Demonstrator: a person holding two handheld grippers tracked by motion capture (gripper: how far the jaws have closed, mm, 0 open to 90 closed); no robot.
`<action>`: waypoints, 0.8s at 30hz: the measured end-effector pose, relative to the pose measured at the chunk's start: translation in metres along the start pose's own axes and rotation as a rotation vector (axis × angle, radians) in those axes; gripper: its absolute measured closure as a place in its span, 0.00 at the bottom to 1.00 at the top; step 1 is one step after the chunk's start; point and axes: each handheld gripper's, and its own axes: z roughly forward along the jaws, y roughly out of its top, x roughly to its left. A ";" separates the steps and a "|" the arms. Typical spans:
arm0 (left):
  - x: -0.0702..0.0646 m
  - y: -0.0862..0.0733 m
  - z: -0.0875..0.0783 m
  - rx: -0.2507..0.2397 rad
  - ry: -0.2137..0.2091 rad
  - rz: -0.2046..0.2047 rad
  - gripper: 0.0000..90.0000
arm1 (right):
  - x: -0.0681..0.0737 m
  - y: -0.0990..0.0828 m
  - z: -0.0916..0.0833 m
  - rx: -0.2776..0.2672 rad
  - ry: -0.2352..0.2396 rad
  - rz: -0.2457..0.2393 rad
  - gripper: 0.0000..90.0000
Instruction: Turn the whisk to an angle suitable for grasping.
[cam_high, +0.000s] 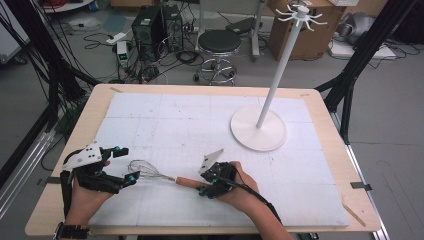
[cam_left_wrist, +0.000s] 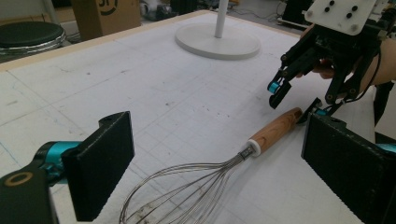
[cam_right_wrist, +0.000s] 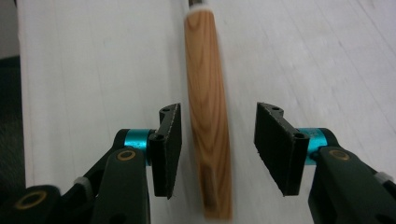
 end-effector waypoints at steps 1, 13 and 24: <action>0.000 0.000 0.001 0.002 0.001 0.000 0.11 | 0.000 -0.004 -0.002 0.003 -0.007 0.002 0.58; -0.001 0.000 0.005 0.006 -0.008 0.000 0.11 | -0.001 -0.024 -0.006 0.010 -0.001 0.009 0.76; 0.001 0.000 0.003 -0.001 -0.005 -0.004 0.11 | -0.020 -0.024 -0.004 -0.008 -0.082 0.040 0.75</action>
